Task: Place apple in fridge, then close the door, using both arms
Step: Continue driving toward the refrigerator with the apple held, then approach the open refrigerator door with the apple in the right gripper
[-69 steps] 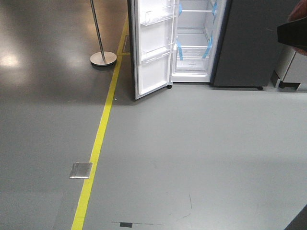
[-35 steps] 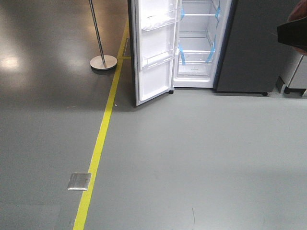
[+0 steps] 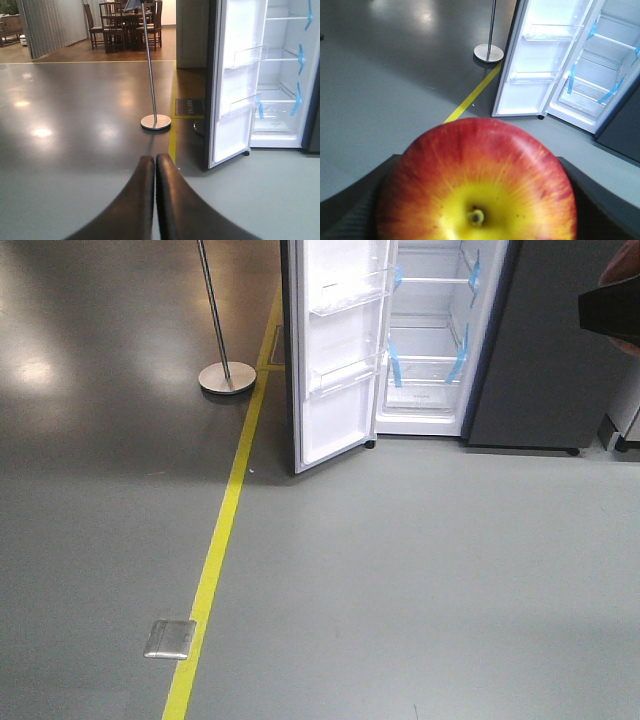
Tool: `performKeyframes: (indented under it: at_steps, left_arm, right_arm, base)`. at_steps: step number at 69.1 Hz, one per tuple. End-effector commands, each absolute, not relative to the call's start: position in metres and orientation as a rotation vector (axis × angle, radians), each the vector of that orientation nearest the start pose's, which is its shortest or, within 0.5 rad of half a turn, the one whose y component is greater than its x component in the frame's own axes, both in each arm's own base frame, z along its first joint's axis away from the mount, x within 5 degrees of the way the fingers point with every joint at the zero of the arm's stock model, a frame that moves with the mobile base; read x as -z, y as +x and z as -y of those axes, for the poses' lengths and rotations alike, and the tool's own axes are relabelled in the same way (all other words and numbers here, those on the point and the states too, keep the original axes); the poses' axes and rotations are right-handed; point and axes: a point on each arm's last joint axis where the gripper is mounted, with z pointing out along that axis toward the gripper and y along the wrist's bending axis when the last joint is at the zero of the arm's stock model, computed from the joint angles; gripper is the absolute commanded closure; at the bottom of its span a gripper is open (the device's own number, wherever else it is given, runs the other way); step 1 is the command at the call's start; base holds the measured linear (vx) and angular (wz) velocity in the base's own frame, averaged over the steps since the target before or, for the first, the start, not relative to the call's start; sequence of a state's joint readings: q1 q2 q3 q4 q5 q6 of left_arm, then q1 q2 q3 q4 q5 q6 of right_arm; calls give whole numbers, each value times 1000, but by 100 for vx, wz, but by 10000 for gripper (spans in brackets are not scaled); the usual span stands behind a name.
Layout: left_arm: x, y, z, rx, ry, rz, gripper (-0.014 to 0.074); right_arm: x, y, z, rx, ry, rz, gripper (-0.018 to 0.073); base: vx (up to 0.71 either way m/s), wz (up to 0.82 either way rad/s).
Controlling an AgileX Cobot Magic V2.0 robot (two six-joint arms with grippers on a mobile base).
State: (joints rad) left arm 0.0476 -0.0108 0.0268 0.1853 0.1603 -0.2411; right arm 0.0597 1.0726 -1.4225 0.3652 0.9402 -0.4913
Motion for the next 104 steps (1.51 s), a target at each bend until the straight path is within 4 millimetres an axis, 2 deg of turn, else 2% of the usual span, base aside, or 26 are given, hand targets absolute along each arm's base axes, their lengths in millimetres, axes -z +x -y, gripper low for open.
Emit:
performKeyframes:
  at_steps: [1, 104]
  left_arm:
    - [-192, 56, -4, 1, -100, -1585, 604]
    - [-192, 56, -4, 1, -100, -1585, 604]
  right_arm:
    - [-494, 188, -37, -159, -468, -1847, 483]
    - [-494, 188, -37, -159, -468, -1847, 483]
  base:
    - [14, 4]
    - [12, 4]
